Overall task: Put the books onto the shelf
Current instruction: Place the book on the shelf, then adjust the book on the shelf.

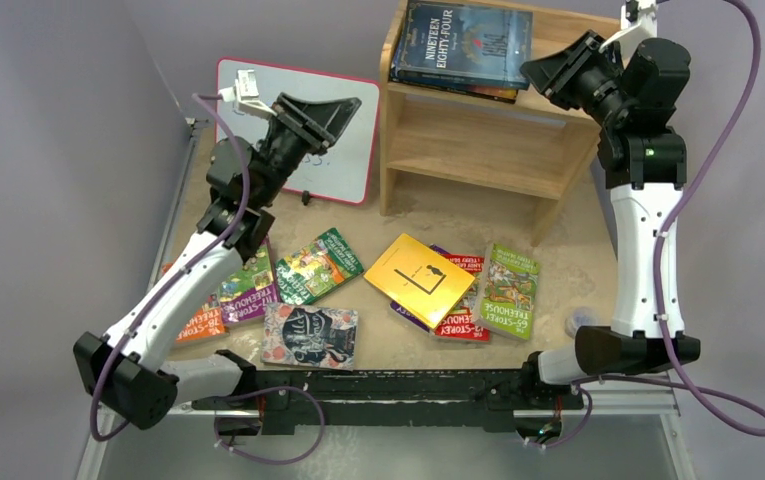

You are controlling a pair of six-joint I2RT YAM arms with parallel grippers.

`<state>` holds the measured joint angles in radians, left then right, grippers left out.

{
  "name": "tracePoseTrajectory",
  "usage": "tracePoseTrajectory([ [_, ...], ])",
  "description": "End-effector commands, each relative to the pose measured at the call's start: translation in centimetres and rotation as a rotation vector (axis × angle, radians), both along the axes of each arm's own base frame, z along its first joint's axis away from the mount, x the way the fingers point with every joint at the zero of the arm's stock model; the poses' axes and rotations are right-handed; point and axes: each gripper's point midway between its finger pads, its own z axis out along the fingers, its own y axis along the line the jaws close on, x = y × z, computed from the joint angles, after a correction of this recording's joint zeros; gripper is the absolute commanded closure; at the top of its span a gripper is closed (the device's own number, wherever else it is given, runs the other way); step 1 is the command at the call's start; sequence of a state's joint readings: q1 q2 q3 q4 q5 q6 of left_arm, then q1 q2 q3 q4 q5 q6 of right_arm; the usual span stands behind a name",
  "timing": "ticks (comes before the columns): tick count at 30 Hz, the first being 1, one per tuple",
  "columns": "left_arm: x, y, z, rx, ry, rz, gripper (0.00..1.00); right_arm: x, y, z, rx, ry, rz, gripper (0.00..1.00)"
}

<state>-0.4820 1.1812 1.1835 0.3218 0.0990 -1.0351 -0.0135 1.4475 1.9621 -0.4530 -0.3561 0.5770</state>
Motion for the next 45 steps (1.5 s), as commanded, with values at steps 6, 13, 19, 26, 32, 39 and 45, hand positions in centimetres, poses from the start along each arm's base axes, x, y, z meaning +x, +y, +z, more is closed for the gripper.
tracePoseTrajectory([
  [6, 1.0, -4.1, 6.7, -0.131, -0.149, -0.079, 0.6, -1.3, 0.6, 1.5, 0.046, -0.046, 0.021, 0.71],
  [13, 2.5, -6.4, 6.8, -0.094, -0.167, -0.08, 0.7, -1.3, 1.1, 1.5, 0.052, -0.046, 0.046, 0.67],
  [19, 4.6, -7.3, 5.9, -0.046, -0.151, -0.044, 0.83, -1.2, 1.4, 1.1, 0.057, -0.04, 0.065, 0.76],
  [26, 6.1, -7.8, 5.2, -0.008, -0.14, -0.014, 0.86, -1.2, 1.9, 1.1, 0.066, -0.043, 0.098, 0.81],
  [32, 7.3, -8.3, 4.5, 0.028, -0.118, 0.004, 0.87, -1.1, 2.0, 1.0, 0.071, -0.039, 0.103, 0.81],
  [39, 7.8, -8.6, 3.5, 0.046, -0.087, 0.017, 0.87, 0.1, 1.4, 0.9, 0.057, -0.043, 0.07, 0.86],
  [45, 7.8, -8.5, 3.2, 0.06, -0.079, 0.018, 0.87, 0.7, 1.2, 0.9, 0.043, -0.041, 0.056, 0.89],
])
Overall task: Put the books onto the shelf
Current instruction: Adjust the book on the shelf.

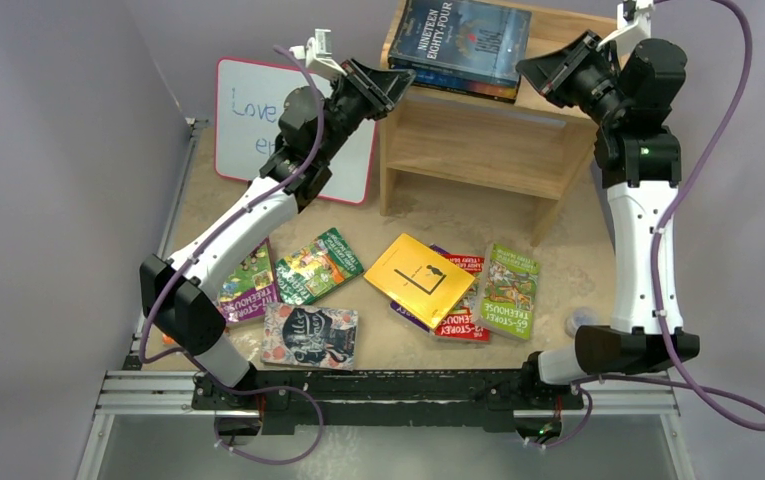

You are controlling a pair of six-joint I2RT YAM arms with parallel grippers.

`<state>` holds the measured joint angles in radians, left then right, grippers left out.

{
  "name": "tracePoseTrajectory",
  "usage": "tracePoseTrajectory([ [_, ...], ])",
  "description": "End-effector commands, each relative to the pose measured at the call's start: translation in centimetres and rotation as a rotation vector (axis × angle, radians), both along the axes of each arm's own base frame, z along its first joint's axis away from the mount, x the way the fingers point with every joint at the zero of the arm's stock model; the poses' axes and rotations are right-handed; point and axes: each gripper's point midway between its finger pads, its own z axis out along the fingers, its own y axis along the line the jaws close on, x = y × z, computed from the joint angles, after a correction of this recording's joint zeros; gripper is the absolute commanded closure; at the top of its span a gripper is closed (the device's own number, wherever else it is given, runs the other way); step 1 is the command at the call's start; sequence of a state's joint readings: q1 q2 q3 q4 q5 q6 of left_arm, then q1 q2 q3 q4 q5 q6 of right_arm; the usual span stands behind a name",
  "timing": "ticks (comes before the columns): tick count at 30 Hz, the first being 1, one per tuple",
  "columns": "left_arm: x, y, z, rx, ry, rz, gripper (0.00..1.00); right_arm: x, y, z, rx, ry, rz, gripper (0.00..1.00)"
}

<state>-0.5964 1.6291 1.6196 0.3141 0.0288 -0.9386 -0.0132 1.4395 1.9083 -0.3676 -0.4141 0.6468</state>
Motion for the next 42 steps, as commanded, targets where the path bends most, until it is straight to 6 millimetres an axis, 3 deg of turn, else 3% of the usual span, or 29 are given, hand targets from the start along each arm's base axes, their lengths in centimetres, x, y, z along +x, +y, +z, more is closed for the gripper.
tracePoseTrajectory([
  [1, -0.2, 0.8, 2.3, -0.001, -0.055, 0.038, 0.87, 0.6, 0.0, 0.7, -0.024, -0.028, -0.004, 0.89],
  [6, -0.6, 1.2, 2.3, 0.066, -0.035, 0.049, 0.84, -0.6, -0.1, 1.8, -0.03, -0.06, -0.012, 0.84],
  [11, -1.7, 3.8, 0.0, 0.17, 0.036, 0.131, 0.77, -3.7, -1.0, 3.4, -0.054, -0.109, -0.065, 0.64],
  [16, -3.7, 7.3, -5.5, 0.327, 0.167, 0.214, 0.64, -6.9, -1.6, 2.3, -0.091, -0.128, -0.098, 0.49],
  [20, -6.1, 8.8, -10.8, 0.453, 0.265, 0.193, 0.51, -9.7, -0.6, -0.1, -0.134, -0.112, -0.022, 0.45],
  [26, -10.4, 11.7, -21.5, 0.662, 0.491, 0.157, 0.4, -13.4, 1.1, -6.0, -0.156, -0.019, 0.108, 0.42],
  [31, -13.6, 13.5, -28.0, 0.704, 0.596, 0.133, 0.39, -15.4, 2.4, -11.6, -0.135, 0.047, 0.192, 0.4],
  [36, -13.6, 14.6, -30.5, 0.725, 0.664, 0.193, 0.39, -15.3, 4.2, -19.6, -0.112, 0.195, 0.22, 0.38],
  [42, -12.1, 15.2, -31.9, 0.695, 0.663, 0.285, 0.39, -14.9, 8.0, -26.3, -0.111, 0.329, 0.227, 0.38],
])
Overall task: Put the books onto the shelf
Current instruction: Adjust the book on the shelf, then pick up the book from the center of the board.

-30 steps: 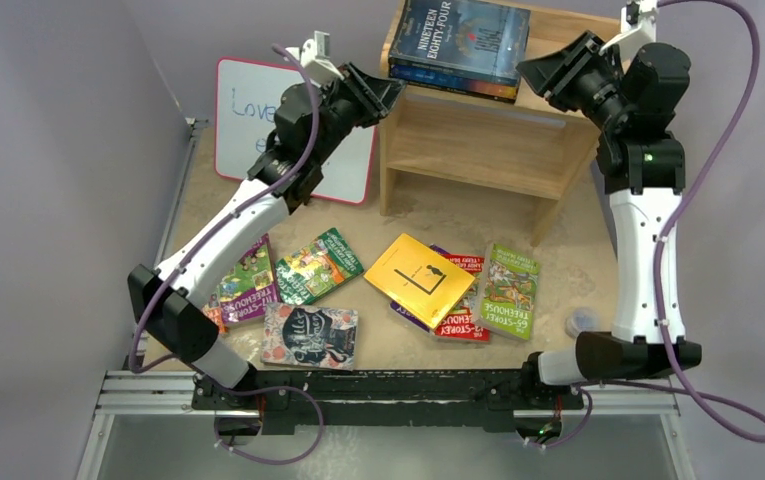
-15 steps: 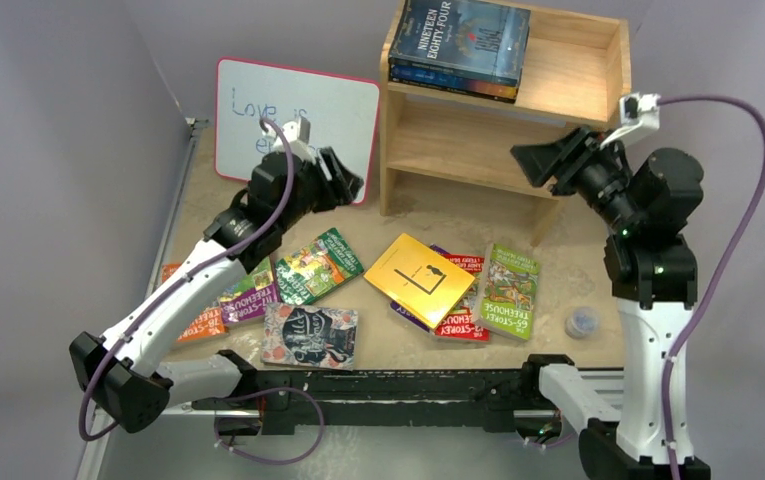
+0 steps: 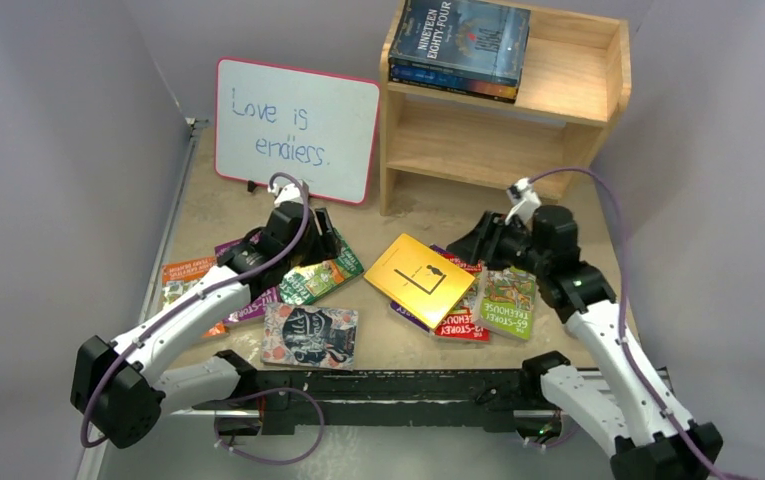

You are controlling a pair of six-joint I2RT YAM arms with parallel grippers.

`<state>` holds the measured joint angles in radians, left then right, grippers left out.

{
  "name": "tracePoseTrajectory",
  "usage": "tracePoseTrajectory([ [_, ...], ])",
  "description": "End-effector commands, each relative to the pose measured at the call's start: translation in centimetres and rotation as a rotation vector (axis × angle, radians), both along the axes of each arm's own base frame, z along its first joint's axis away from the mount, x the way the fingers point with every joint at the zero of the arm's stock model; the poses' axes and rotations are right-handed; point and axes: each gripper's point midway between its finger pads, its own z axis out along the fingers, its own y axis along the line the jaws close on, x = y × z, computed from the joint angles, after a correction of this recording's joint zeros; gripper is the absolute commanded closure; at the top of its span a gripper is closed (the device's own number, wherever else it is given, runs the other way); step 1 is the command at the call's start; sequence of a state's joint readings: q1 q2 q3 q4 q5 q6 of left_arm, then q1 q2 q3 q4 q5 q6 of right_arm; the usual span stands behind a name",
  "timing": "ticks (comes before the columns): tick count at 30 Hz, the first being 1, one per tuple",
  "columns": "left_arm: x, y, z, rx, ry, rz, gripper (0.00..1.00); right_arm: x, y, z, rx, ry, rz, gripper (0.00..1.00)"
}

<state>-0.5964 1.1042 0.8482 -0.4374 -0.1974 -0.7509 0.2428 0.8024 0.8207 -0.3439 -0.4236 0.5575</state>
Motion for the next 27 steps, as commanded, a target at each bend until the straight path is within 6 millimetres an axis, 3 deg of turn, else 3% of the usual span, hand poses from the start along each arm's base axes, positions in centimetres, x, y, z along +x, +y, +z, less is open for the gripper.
tracePoseTrajectory([
  [1, 2.1, 0.0, 0.1, -0.035, -0.069, 0.086, 0.39, 1.7, 1.9, -1.0, -0.009, -0.037, -0.069, 0.37],
  [4, 2.7, -1.2, -0.9, -0.072, -0.056, 0.073, 0.4, 2.1, 1.7, -4.0, -0.101, 0.009, -0.169, 0.34],
  [12, 3.8, -3.0, -1.8, -0.143, -0.057, 0.063, 0.4, 2.5, -4.6, -11.4, -0.372, 0.181, -0.521, 0.19],
  [15, 3.9, -3.1, -2.5, -0.139, -0.041, 0.063, 0.41, 2.0, -5.9, -13.6, -0.421, 0.248, -0.594, 0.14],
  [18, 3.9, -3.3, -3.0, -0.136, -0.026, 0.054, 0.41, 1.5, -4.6, -15.4, -0.399, 0.317, -0.543, 0.12],
  [23, 3.9, -3.5, -3.1, -0.142, -0.02, 0.051, 0.42, 0.7, -0.5, -17.1, -0.21, 0.405, -0.428, 0.13],
  [27, 3.7, -3.5, -3.2, -0.149, -0.014, 0.054, 0.42, 0.0, 0.8, -18.2, -0.085, 0.457, -0.437, 0.17],
])
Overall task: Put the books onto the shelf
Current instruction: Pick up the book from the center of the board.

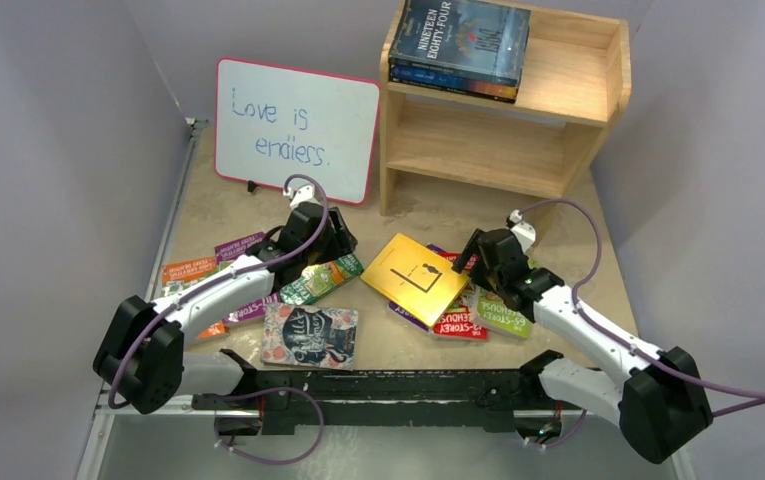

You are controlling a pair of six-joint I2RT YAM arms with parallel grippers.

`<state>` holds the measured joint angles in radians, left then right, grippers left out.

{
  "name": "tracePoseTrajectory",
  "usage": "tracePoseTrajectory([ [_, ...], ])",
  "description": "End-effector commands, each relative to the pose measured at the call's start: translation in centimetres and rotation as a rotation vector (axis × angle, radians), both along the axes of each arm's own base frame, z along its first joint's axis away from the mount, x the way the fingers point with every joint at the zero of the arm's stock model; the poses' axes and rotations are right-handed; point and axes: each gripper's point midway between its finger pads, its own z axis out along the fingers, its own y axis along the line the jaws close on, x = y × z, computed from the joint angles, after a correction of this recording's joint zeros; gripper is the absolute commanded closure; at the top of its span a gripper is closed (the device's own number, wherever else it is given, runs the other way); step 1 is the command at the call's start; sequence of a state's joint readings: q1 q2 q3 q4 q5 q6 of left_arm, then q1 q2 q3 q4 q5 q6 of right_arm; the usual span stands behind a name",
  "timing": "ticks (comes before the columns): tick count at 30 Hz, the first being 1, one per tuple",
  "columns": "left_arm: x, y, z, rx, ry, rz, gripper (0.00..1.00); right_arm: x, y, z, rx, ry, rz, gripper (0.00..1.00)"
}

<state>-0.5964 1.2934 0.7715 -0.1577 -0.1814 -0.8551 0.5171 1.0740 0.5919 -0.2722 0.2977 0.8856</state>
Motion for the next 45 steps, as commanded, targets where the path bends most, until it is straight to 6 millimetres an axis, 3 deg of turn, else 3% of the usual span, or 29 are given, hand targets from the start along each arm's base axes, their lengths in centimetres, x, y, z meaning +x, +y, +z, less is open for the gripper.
tracePoseTrajectory([
  [1, 0.5, -0.7, 1.1, -0.06, -0.035, 0.003, 0.42, -1.3, 4.5, -2.0, 0.298, 0.065, -0.001, 0.18],
  [6, 0.1, -0.9, 0.5, -0.081, -0.015, 0.001, 0.43, -1.2, 5.2, -2.3, 0.369, 0.065, -0.033, 0.23],
  [16, 0.1, -1.1, -0.8, -0.081, 0.018, 0.011, 0.43, -0.5, 5.6, 0.1, 0.358, 0.009, 0.029, 0.37],
  [23, 0.1, -1.1, -1.3, -0.076, 0.027, 0.014, 0.43, -1.5, 4.0, 1.0, 0.259, -0.004, 0.067, 0.2],
  [29, 0.1, -1.1, -1.5, -0.076, 0.034, 0.018, 0.43, -3.2, 2.6, -0.1, 0.206, 0.075, 0.032, 0.14],
  [32, 0.1, -1.1, -1.4, -0.077, 0.034, 0.017, 0.43, -3.5, 3.3, -0.6, 0.241, 0.088, 0.056, 0.14],
  [37, 0.3, -0.9, -1.0, -0.06, 0.025, 0.021, 0.44, -1.6, 5.9, 0.5, 0.36, -0.046, 0.143, 0.28],
  [42, 0.7, -0.6, -0.5, -0.06, 0.007, 0.043, 0.44, 0.5, 6.3, 1.3, 0.405, -0.169, 0.118, 0.47],
  [45, 0.7, 0.0, -0.1, -0.074, 0.019, 0.111, 0.43, 1.5, 6.1, 2.9, 0.416, -0.235, 0.09, 0.65],
])
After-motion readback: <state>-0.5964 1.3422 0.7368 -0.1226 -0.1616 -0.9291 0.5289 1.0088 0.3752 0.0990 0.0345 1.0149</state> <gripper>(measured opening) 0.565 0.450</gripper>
